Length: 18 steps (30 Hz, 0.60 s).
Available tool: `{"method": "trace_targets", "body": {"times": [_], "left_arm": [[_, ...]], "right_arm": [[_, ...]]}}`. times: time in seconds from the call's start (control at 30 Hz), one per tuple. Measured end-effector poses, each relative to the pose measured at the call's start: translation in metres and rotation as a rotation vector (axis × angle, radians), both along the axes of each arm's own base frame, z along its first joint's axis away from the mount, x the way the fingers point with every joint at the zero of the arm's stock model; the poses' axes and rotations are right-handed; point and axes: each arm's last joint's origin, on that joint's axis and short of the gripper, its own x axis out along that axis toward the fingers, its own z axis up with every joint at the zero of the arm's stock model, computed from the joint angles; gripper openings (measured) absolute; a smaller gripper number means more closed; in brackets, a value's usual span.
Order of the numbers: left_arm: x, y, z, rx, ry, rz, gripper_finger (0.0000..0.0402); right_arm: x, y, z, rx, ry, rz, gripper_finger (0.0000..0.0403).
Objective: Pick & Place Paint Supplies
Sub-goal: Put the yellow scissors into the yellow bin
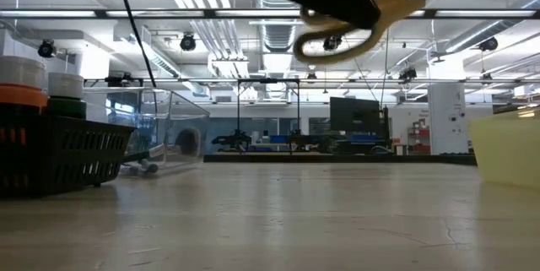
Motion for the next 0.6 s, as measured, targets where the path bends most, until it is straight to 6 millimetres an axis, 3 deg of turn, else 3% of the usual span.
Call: {"method": "trace_targets", "body": {"times": [0.23, 0.33, 0.6], "left_arm": [[-0.012, -0.011, 0.021, -0.144, 0.042, -0.179, 0.0099], [-0.023, -0.011, 0.033, -0.125, 0.064, -0.208, 0.01], [-0.053, 0.001, 0.067, -0.124, 0.145, -0.174, 0.01]], "right_arm": [[-0.004, -0.003, -0.002, -0.028, 0.048, -0.024, 0.0008], [-0.009, -0.003, -0.003, -0.029, 0.075, -0.039, 0.0008], [-0.041, 0.014, 0.0, -0.021, 0.19, -0.101, 0.0008]]}}
